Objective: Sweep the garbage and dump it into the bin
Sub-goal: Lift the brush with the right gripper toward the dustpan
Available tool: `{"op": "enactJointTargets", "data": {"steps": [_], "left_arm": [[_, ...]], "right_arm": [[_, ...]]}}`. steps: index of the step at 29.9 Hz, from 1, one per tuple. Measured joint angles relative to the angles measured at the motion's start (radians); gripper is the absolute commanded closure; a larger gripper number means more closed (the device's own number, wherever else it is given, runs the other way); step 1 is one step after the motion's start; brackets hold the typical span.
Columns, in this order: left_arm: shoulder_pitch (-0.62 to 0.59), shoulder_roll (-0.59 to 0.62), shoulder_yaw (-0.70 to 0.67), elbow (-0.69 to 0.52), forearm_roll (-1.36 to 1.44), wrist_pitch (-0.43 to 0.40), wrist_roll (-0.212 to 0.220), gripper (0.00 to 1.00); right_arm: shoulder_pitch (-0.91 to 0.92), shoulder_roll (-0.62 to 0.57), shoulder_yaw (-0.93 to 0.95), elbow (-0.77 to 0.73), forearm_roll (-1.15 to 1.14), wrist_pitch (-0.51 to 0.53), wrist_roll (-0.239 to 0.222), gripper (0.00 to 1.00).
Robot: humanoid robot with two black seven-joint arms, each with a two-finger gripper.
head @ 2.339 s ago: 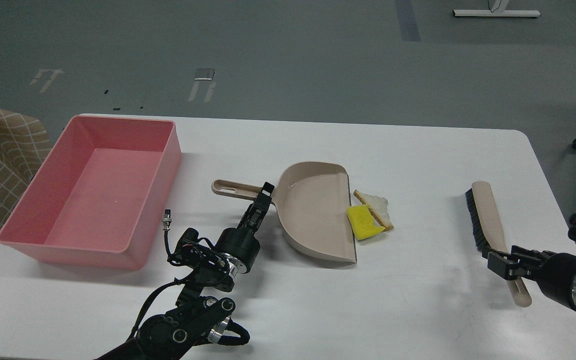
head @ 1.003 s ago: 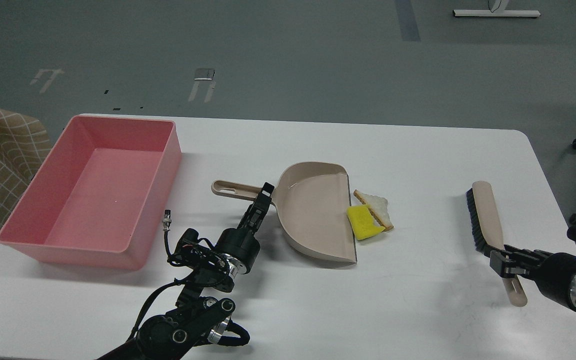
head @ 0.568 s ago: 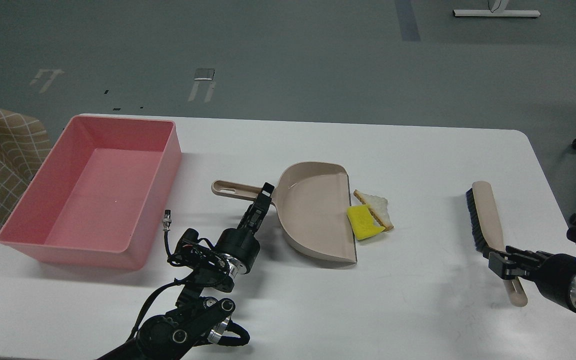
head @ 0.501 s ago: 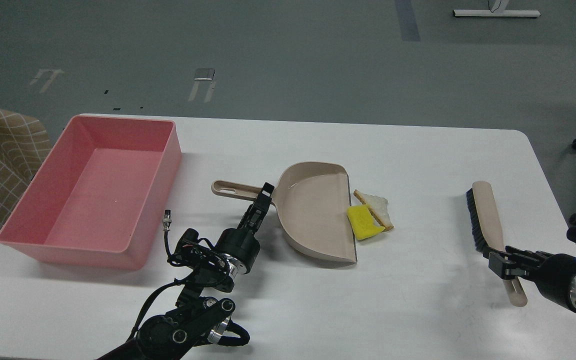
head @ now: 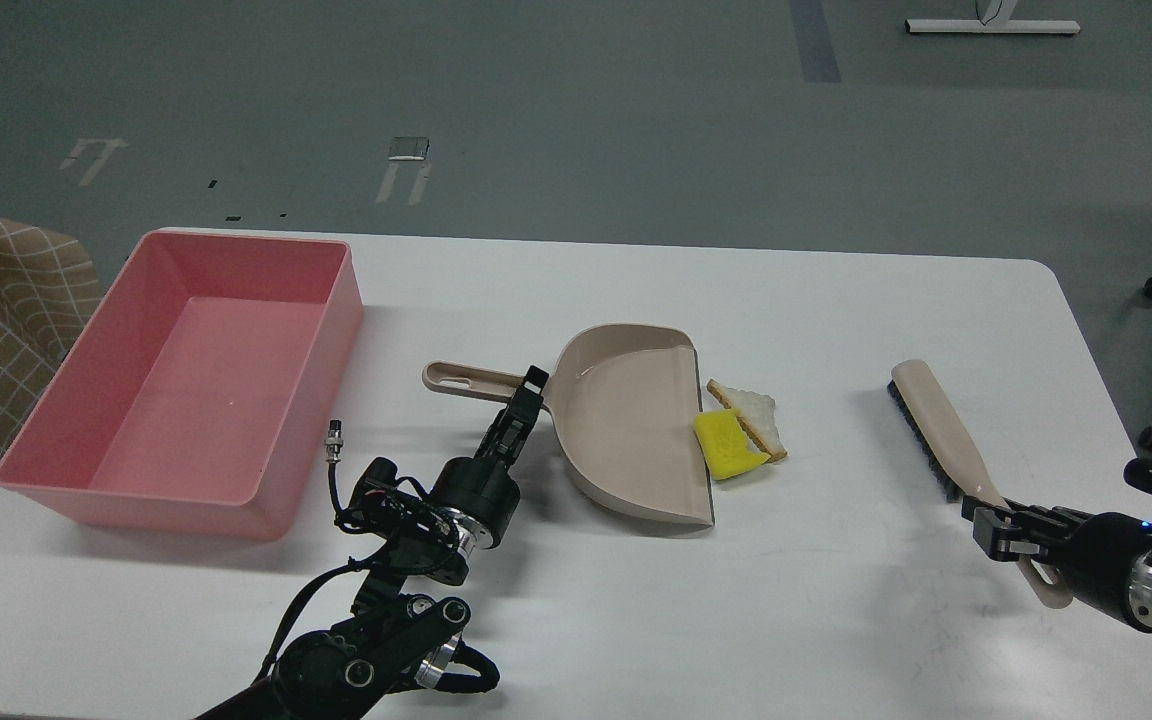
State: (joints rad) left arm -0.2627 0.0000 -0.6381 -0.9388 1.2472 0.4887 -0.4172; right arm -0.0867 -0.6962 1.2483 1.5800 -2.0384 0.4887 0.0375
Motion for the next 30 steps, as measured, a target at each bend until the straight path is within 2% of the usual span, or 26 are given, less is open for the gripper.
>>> {"op": "enactJointTargets", "data": {"steps": [12, 30], "left_arm": [[0.000, 0.000, 0.000, -0.002, 0.001, 0.000, 0.000, 0.70], [0.000, 0.000, 0.000, -0.006, 0.003, 0.000, 0.000, 0.70]], "right_arm": [[-0.004, 0.009, 0.007, 0.002, 0.005, 0.000, 0.001, 0.82], [-0.002, 0.108, 0.014, 0.003, 0.015, 0.000, -0.002, 0.83]]}}
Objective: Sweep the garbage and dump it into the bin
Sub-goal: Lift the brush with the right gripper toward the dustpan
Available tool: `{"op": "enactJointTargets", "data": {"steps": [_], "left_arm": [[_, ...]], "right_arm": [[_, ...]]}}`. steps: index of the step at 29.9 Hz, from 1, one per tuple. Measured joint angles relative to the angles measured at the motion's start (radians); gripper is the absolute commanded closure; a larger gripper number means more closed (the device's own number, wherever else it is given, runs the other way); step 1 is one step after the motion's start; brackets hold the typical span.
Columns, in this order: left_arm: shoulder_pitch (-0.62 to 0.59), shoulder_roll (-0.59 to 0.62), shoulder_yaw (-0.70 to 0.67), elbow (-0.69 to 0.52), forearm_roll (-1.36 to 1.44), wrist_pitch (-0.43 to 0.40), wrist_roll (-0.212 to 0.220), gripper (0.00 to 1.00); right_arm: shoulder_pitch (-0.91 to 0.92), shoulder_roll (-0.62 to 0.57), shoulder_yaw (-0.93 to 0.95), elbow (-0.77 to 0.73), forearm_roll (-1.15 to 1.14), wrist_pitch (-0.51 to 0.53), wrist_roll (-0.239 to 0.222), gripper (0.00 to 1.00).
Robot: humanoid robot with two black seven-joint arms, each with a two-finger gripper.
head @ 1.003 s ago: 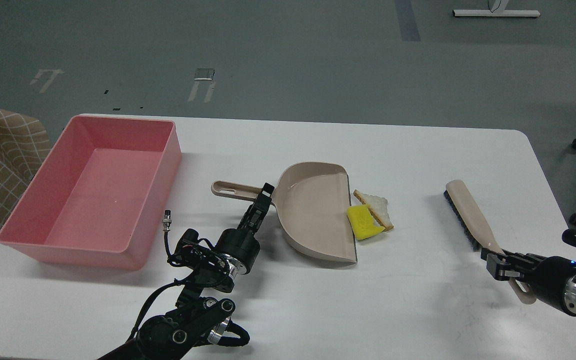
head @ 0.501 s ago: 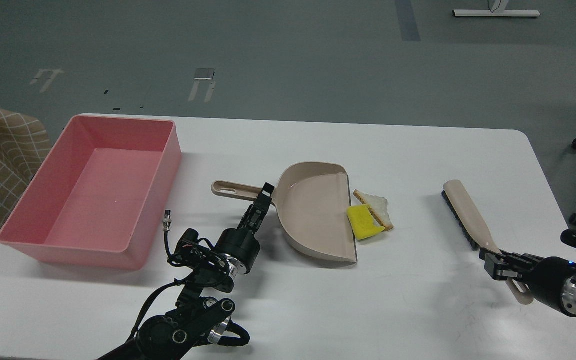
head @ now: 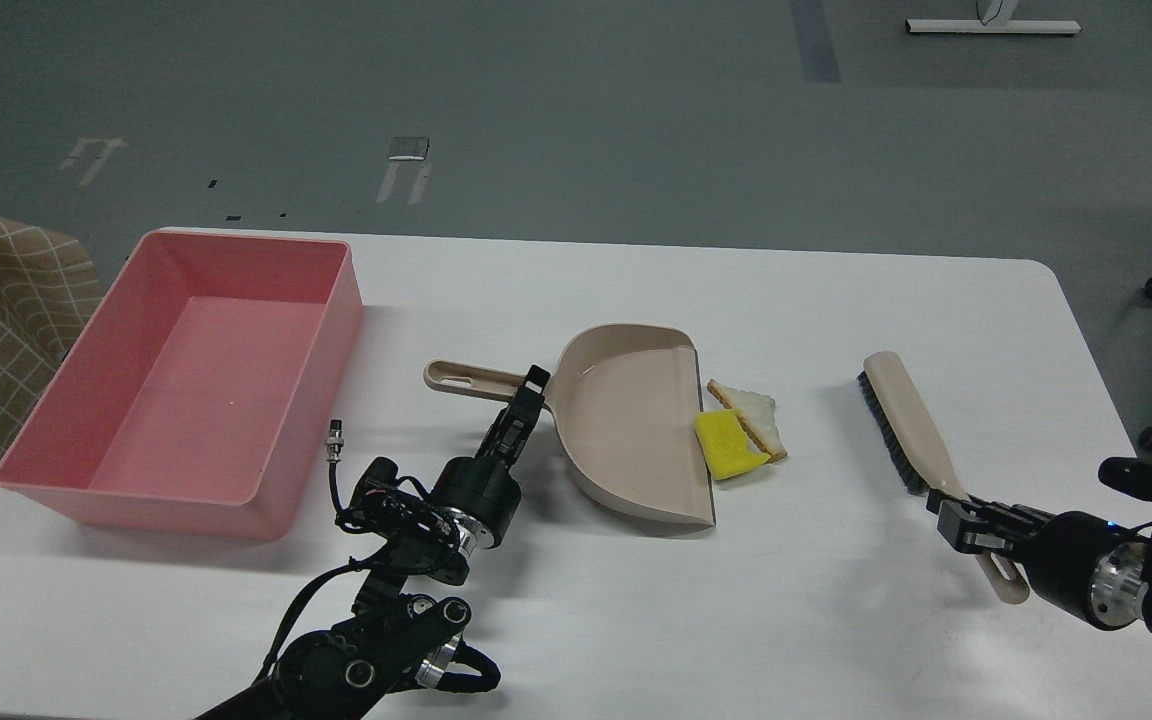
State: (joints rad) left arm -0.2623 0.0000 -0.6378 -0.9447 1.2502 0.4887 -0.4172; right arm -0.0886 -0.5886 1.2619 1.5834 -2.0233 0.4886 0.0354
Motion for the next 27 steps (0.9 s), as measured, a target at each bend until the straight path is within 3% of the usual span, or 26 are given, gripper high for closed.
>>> {"op": "enactJointTargets", "data": {"steps": [27], "left_arm": [[0.003, 0.000, 0.000, -0.003, -0.002, 0.000, 0.000, 0.70]], "right_arm": [[-0.016, 0.167, -0.014, 0.048, -0.004, 0.001, -0.039, 0.82]]}}
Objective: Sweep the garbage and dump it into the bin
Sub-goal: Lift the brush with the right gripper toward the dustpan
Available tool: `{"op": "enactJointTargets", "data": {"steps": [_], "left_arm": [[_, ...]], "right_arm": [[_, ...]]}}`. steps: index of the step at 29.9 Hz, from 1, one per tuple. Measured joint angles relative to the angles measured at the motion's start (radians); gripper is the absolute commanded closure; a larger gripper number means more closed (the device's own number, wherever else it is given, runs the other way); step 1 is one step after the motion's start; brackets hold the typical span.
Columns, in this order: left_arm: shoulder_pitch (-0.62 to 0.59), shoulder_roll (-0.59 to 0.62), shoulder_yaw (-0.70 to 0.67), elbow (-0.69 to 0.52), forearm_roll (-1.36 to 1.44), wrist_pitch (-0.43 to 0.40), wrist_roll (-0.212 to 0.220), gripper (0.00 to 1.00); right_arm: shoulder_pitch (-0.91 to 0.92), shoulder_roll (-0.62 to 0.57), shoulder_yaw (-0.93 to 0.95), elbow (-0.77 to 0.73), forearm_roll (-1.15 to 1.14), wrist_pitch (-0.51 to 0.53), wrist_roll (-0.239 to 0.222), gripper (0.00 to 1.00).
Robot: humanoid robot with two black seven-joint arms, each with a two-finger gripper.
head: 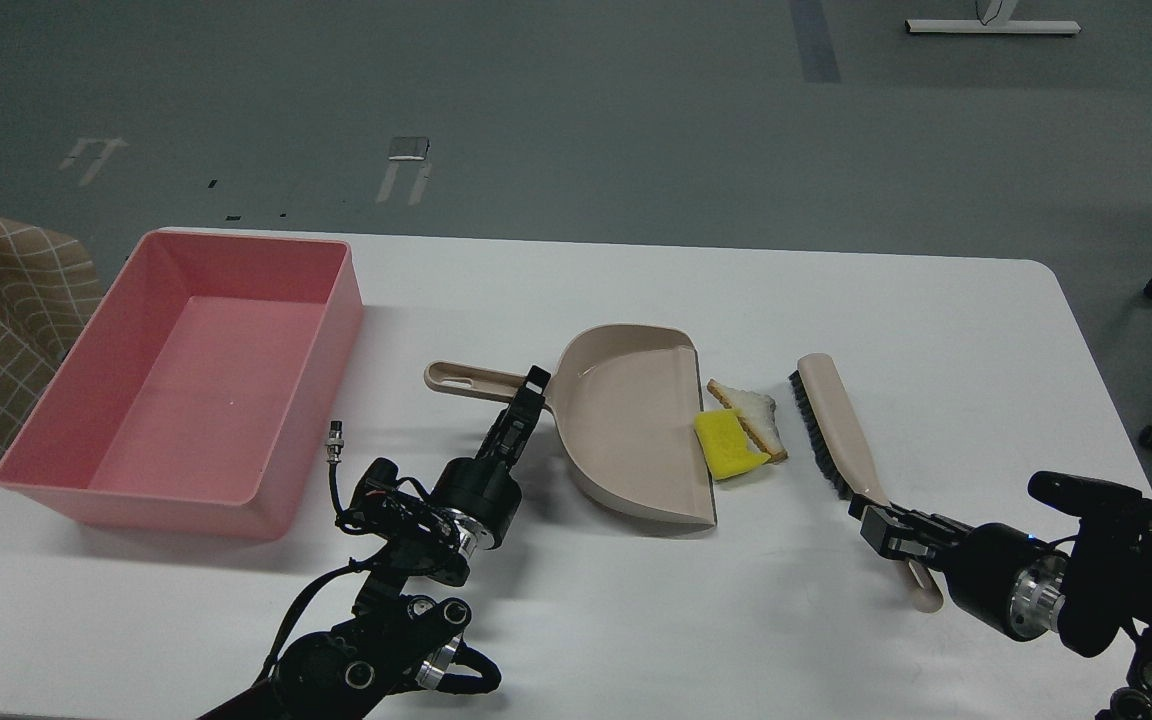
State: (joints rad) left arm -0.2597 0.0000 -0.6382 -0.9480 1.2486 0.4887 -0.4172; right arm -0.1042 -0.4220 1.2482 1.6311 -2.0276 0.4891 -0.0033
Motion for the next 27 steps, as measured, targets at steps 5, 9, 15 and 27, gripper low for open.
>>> {"op": "enactJointTargets", "data": {"steps": [5, 9, 15, 27], "left_arm": [[0.000, 0.000, 0.000, -0.002, 0.000, 0.000, 0.000, 0.69], [0.000, 0.000, 0.000, -0.004, 0.000, 0.000, 0.000, 0.69], [0.000, 0.000, 0.000, -0.005, 0.002, 0.000, 0.000, 0.69], [-0.009, 0.003, 0.002, -0.001, 0.002, 0.000, 0.001, 0.69]], "right_arm": [[0.010, 0.045, -0.002, 0.001, -0.011, 0.000, -0.010, 0.82], [0.021, 0.062, -0.003, 0.001, -0.014, 0.000, -0.019, 0.82], [0.028, 0.073, -0.003, -0.001, -0.015, 0.000, -0.023, 0.82], [0.037, 0.127, -0.004, -0.018, -0.057, 0.000, -0.023, 0.82]]}}
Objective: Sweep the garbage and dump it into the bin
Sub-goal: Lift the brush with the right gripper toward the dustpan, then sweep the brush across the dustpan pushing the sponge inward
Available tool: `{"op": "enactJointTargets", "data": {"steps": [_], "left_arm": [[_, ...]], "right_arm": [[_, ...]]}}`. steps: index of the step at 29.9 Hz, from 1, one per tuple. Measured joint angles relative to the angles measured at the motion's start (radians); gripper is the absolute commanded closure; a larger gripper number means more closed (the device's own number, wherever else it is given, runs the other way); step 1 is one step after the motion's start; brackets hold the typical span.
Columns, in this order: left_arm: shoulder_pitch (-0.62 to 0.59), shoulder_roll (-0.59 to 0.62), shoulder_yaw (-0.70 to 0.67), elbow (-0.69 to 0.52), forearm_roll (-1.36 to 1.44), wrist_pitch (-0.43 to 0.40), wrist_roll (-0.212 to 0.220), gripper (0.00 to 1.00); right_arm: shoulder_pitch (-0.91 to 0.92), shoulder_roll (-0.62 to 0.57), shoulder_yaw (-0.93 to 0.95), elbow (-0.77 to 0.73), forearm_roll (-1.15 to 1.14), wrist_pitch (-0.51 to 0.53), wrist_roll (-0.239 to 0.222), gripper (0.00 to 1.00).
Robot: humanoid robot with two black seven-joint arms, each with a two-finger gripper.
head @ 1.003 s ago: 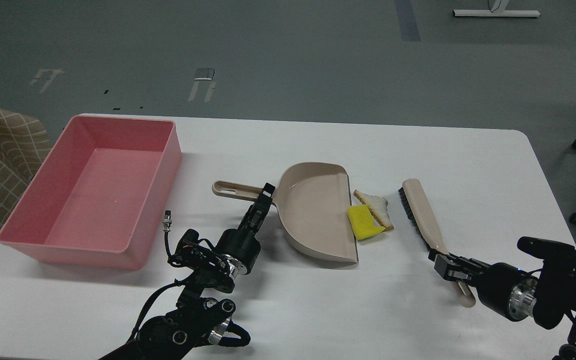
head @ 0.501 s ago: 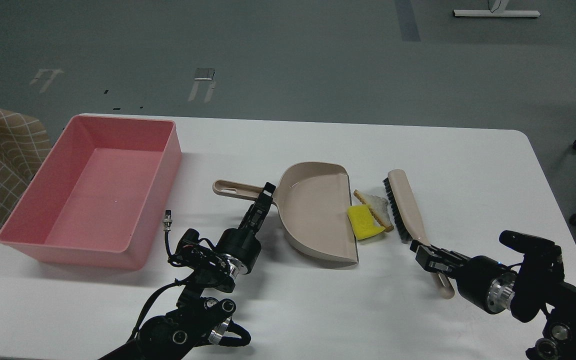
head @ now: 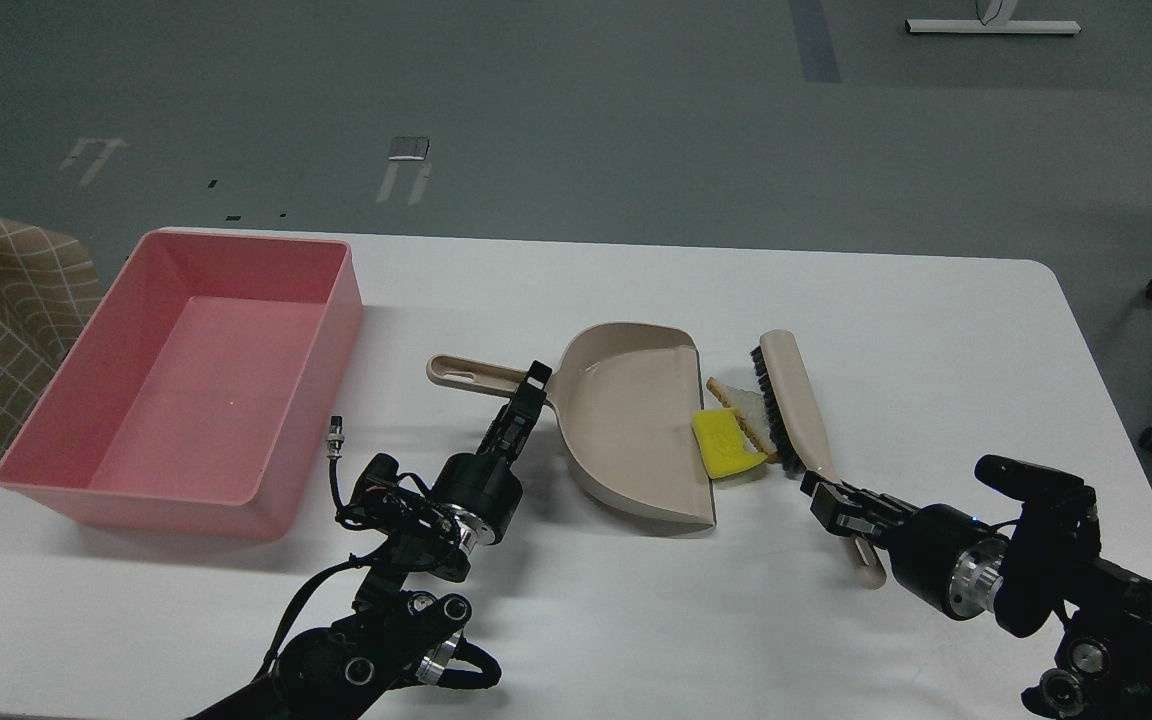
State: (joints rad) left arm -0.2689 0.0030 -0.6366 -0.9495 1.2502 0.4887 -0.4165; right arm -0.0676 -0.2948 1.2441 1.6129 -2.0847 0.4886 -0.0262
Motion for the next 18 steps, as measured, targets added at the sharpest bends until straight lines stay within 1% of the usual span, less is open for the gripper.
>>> {"op": "enactJointTargets", "data": {"steps": [11, 18], "left_arm": [[-0.012, 0.014, 0.000, 0.005, -0.004, 0.000, 0.000, 0.69], [-0.013, 0.018, -0.001, 0.005, -0.008, 0.000, 0.000, 0.69]], "right_arm": [[-0.007, 0.011, 0.000, -0.003, -0.005, 0.000, -0.006, 0.80], [-0.002, 0.081, -0.001, -0.032, -0.038, 0.000, -0.012, 0.80]]}}
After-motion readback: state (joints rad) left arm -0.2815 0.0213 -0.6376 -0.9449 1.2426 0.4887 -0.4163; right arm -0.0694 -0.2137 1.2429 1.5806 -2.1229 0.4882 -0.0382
